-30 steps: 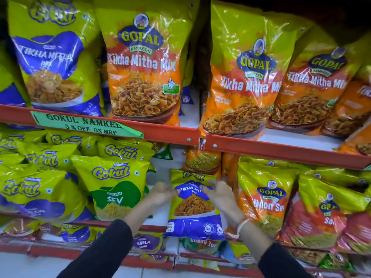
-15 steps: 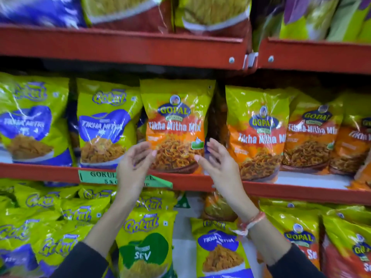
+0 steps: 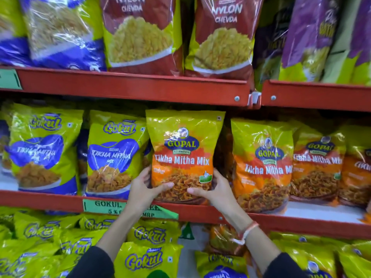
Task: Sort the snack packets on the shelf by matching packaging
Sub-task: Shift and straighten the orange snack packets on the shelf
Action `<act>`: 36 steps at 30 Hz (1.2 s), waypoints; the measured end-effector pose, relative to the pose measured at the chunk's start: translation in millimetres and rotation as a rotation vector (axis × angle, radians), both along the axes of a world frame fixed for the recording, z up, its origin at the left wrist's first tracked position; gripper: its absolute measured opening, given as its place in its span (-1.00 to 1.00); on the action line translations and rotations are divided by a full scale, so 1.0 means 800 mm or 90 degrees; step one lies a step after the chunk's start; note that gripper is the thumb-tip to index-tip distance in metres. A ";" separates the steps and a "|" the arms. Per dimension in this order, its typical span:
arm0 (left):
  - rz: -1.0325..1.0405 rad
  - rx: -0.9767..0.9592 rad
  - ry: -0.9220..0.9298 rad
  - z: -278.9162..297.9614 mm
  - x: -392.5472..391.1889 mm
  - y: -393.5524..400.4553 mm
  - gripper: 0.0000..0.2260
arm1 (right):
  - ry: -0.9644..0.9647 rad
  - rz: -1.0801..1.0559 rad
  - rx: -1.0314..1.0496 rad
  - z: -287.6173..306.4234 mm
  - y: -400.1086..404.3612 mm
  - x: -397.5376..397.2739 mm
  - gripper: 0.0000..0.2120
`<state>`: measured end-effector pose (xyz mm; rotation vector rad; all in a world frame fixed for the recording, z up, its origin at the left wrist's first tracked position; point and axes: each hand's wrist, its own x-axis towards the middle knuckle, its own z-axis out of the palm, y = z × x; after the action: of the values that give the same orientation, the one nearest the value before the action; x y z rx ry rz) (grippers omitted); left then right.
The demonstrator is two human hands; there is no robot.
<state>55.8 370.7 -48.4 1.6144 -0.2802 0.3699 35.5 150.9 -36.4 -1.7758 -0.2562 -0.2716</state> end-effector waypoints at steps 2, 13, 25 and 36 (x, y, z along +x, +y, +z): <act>0.008 -0.012 -0.029 0.004 -0.012 -0.001 -0.45 | -0.034 0.002 0.004 0.001 0.001 -0.011 0.01; -0.064 -0.123 -0.048 0.064 -0.102 -0.009 -0.47 | -0.100 -0.007 0.078 0.039 -0.033 -0.098 -0.35; -0.119 -0.129 0.031 0.058 -0.128 -0.091 -0.47 | -0.052 -0.054 0.105 0.029 -0.116 -0.146 -0.34; -0.169 -0.158 0.016 0.052 -0.118 -0.277 -0.58 | -0.080 -0.090 0.068 0.034 -0.292 -0.160 -0.45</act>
<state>-38.4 149.4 -7.2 1.3179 -0.4079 0.1725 -92.2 -82.8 -9.2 -1.6752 -0.2018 -0.4903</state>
